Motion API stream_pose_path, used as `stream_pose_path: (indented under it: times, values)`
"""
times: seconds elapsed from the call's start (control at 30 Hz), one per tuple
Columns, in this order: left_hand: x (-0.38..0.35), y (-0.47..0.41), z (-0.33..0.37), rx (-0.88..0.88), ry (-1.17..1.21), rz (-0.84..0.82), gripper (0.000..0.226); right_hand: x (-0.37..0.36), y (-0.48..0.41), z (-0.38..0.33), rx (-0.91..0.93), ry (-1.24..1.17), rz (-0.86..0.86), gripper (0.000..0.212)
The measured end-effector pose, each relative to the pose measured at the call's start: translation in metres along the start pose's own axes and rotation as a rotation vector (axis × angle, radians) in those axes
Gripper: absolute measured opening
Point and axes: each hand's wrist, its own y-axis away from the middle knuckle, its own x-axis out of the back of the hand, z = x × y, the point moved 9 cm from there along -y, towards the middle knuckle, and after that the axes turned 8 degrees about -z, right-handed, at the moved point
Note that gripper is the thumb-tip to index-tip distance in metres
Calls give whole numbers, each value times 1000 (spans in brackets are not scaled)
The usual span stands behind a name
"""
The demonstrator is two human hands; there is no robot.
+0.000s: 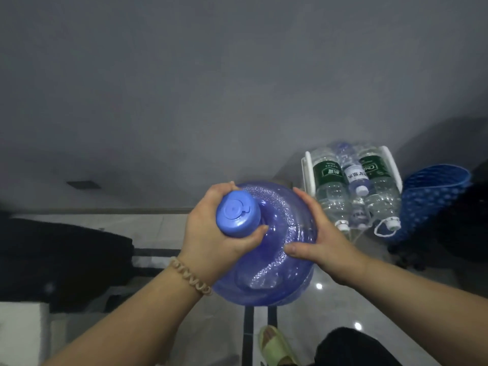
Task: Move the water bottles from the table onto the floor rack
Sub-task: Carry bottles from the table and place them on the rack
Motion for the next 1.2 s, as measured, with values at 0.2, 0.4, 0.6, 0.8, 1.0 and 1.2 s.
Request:
stream_pose_path:
  times: [0.2, 0.4, 0.6, 0.8, 1.0, 1.2]
  values:
    - [2, -78, -36, -4, -54, 4, 56, 24, -82, 9, -23, -56, -7, 103]
    - [-8, -142, -71, 29, -98, 31, 52, 57, -155, 22, -79, -26, -78, 112]
    - [-23, -199, -119, 89, -74, -13, 52, 80, -208, 40, -147, -39, -41, 119]
    - [-44, -246, -156, 58, -101, -145, 54, 93, -235, 61, -213, -121, 40, 123]
    - [-59, -280, -172, -33, -57, -252, 57, 103, -253, 80, -255, -150, 107, 125]
    - [-71, -296, -186, -49, -61, -324, 58, 107, -260, 90, -281, -215, 142, 124]
